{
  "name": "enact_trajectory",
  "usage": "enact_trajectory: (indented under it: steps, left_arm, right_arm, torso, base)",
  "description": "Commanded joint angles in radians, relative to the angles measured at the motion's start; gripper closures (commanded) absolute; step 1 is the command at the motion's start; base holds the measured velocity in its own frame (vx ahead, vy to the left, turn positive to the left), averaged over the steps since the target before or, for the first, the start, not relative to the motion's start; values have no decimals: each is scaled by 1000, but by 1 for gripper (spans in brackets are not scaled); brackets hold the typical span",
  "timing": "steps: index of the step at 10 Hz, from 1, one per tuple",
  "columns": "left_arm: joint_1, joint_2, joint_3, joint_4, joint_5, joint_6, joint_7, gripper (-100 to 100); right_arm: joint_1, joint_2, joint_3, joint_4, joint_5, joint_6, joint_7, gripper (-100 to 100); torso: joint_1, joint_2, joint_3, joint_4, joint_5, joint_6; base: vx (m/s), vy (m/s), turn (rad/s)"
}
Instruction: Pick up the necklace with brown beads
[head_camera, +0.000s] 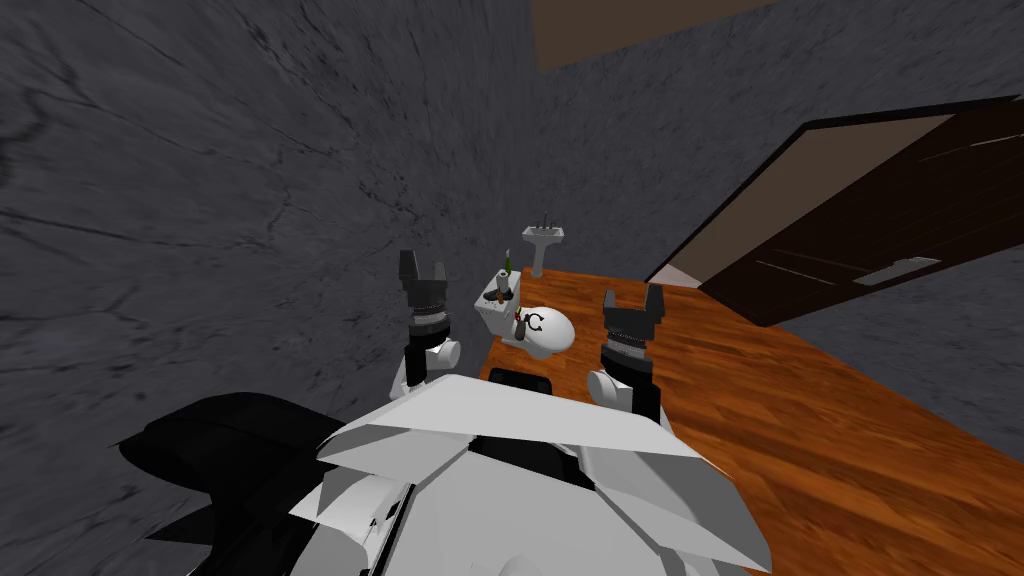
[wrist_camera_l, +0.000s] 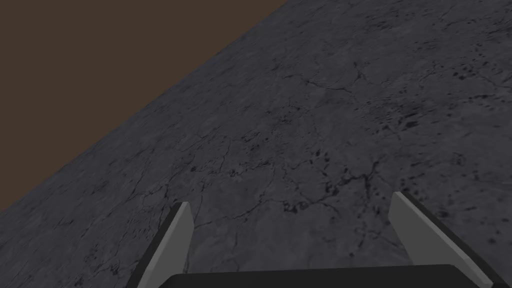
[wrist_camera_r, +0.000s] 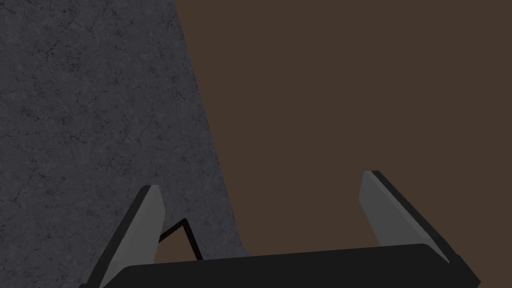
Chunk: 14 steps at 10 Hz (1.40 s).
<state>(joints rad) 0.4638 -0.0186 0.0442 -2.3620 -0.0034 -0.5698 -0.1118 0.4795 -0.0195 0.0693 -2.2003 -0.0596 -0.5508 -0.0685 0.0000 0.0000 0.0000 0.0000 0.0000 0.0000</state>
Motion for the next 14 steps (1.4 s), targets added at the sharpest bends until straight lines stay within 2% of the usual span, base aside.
enact_trajectory:
  steps: [1,4,7,9,11,12,14]
  left_arm:
    - [-2,40,1,15,-4,-2,4,-100]
    - [-8,112,3,70,-18,-10,19,-100]
    - [-18,154,7,153,-39,-21,41,-100]
    - [-23,162,8,189,-46,-25,49,-100]
    - [-32,172,10,254,-61,-33,65,-100]
    - [-32,172,10,259,-61,-33,65,-100]
    - [-41,177,11,327,-74,-39,82,-100]
  right_arm:
    - [0,0,0,0,0,0,0,0]
    - [0,0,0,0,0,0,0,0]
    - [0,0,0,0,0,0,0,0]
    - [0,0,0,0,0,0,0,0]
    - [0,0,0,0,0,0,0,0]
    - [0,0,0,0,0,0,0,0]
    - [0,0,0,0,0,0,0,0]
  torso:
    - [0,0,0,0,0,0]
    - [1,1,1,0,0,0]
    - [2,3,2,1,0,0]
    - [2,2,1,0,1,0]
    - [2,2,1,0,0,0]
    - [1,2,1,0,0,0]
    - [2,2,1,0,0,0]
  base:
    - [-9,4,-3]
    - [-22,10,-8]
    - [-42,23,-10]
    - [-23,17,-2]
    - [-34,14,-8]
    - [-33,21,-12]
    - [-29,27,-8]
